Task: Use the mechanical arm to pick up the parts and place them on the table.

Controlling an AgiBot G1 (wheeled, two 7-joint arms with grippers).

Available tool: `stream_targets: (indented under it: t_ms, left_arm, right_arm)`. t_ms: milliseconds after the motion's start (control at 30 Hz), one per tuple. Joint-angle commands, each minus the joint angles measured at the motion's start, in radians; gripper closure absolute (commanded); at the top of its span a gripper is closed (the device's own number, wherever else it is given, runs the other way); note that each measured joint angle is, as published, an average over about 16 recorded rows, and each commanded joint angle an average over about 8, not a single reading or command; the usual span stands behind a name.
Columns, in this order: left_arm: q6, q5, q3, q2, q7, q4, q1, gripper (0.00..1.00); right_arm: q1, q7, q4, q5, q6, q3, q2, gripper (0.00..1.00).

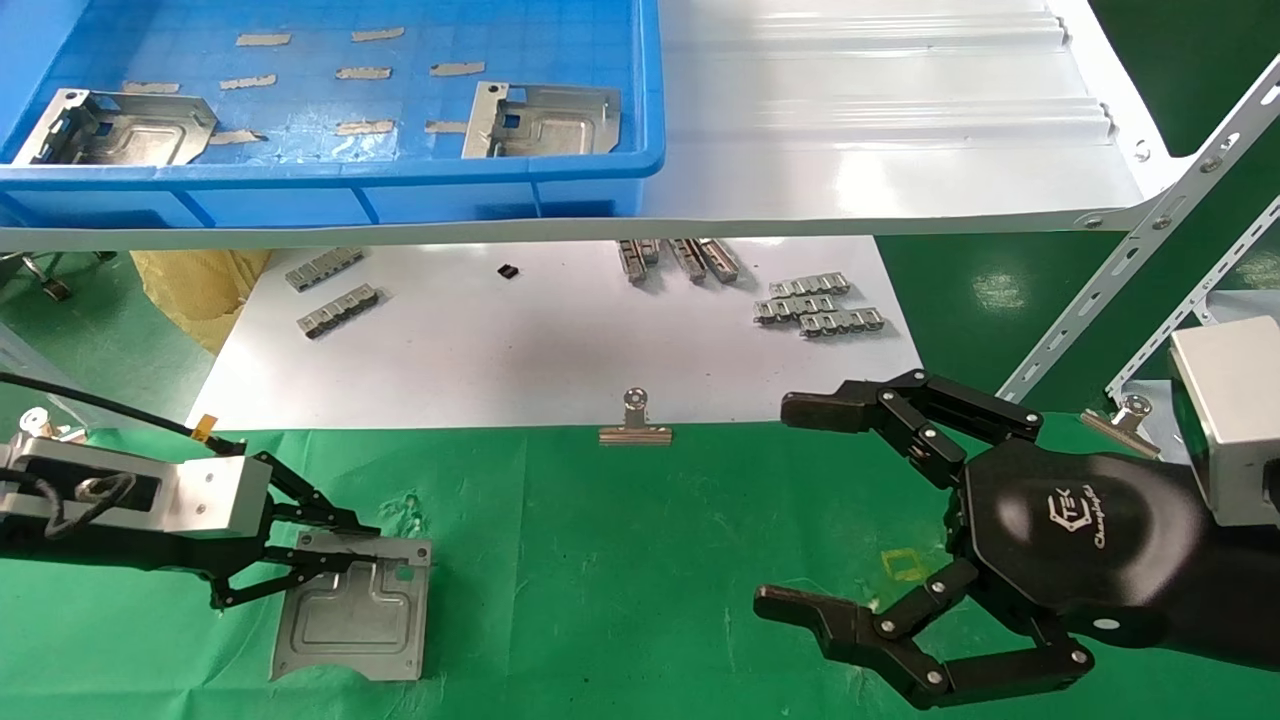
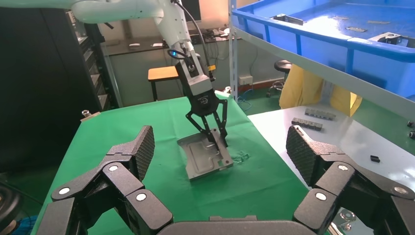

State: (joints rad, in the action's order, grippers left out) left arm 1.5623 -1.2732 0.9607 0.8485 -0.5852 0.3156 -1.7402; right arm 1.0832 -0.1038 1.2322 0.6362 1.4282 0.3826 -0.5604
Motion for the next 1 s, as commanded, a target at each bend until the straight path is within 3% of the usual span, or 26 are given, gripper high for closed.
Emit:
stream_targets:
  t_ms: [33, 300, 700, 1000]
  left_arm:
    - [-0.005, 0.003, 0.000, 0.008, -0.022, -0.030, 0.000, 0.00]
    - [0.025, 0.047, -0.007, 0.020, -0.048, -0.097, -0.004, 0.00]
    - [0.041, 0.262, -0.052, -0.036, 0.128, -0.071, 0.074, 0.00]
    - [0.039, 0.261, -0.056, -0.037, 0.125, -0.063, 0.077, 0.00]
  right_arm:
    - [0.000, 0.000, 0.000, 0.000, 0.000, 0.000, 0.000, 0.00]
    - [0.000, 0.000, 0.000, 0.000, 0.000, 0.000, 0.000, 0.00]
    - [0.000, 0.000, 0.000, 0.000, 0.000, 0.000, 0.000, 0.00]
    - [0.000, 0.000, 0.000, 0.000, 0.000, 0.000, 0.000, 0.00]
